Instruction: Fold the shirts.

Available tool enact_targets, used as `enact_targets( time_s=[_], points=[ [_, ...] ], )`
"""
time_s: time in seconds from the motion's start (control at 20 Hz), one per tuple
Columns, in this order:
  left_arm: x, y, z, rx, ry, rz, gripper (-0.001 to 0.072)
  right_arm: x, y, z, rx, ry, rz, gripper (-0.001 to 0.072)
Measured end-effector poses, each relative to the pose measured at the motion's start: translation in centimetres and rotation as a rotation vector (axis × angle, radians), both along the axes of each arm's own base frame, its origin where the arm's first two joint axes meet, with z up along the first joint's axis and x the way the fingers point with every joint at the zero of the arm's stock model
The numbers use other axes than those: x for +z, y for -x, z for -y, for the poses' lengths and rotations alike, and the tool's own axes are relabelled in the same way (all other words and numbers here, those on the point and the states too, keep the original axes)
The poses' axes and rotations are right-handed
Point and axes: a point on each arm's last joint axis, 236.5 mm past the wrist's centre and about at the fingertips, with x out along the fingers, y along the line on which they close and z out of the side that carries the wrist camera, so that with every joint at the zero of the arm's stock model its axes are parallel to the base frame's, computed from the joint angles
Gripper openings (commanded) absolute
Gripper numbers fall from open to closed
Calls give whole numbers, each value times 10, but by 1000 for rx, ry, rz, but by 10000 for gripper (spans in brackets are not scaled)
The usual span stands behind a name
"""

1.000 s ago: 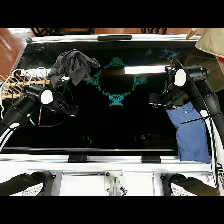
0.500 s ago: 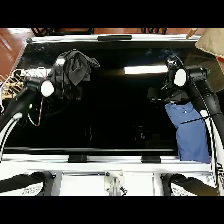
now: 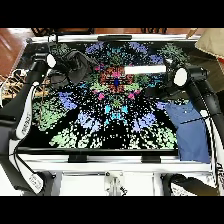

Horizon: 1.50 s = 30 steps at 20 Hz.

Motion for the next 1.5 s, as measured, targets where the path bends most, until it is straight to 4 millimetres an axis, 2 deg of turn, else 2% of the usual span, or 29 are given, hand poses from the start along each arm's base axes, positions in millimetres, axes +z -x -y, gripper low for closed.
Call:
enact_targets(
  time_s=[0.15,0.25,0.6,0.7,0.8,0.85,0.9,0.95,1.05,1.1,1.15,1.2,1.25,1.35,1.45,1.5],
  points=[
    [-36,-16,-20,31,-17,-23,665,1,1,-7,4,-28,-5,494],
    [-54,-24,-30,46,-26,-25,665,1,2,-11,9,-43,-6,494],
    [-89,-43,-34,59,-19,13,661,3,4,-33,61,-63,9,494],
    [-99,-43,-34,60,-19,6,545,4,4,-38,81,-64,17,494],
    [-104,-44,-33,59,-18,7,363,4,4,-38,96,-55,21,493],
    [-107,-44,-32,59,-17,4,200,4,4,-38,100,-50,24,494],
    [-108,-44,-32,59,-14,3,79,4,4,-38,102,-48,27,494],
    [-108,-45,-31,59,-14,5,39,4,3,-38,106,-46,29,493],
    [-102,-45,-30,57,-13,12,38,4,3,-37,110,-39,30,493],
    [-92,-46,-29,55,-11,26,37,4,3,-37,117,-35,32,494],
    [-73,-47,-25,48,-11,55,37,4,3,-36,126,-29,36,494],
    [-50,-48,-20,32,-16,92,37,5,2,-34,134,-15,42,494],
    [-17,-48,-12,8,-26,142,37,8,4,-30,139,1,47,493],
    [71,-38,8,-47,-37,276,37,22,6,-17,146,50,85,494],
    [175,-7,34,-105,-34,422,38,54,10,2,142,110,172,494],
    [228,19,47,-135,-26,493,37,75,15,12,134,137,227,493]
  ],
)
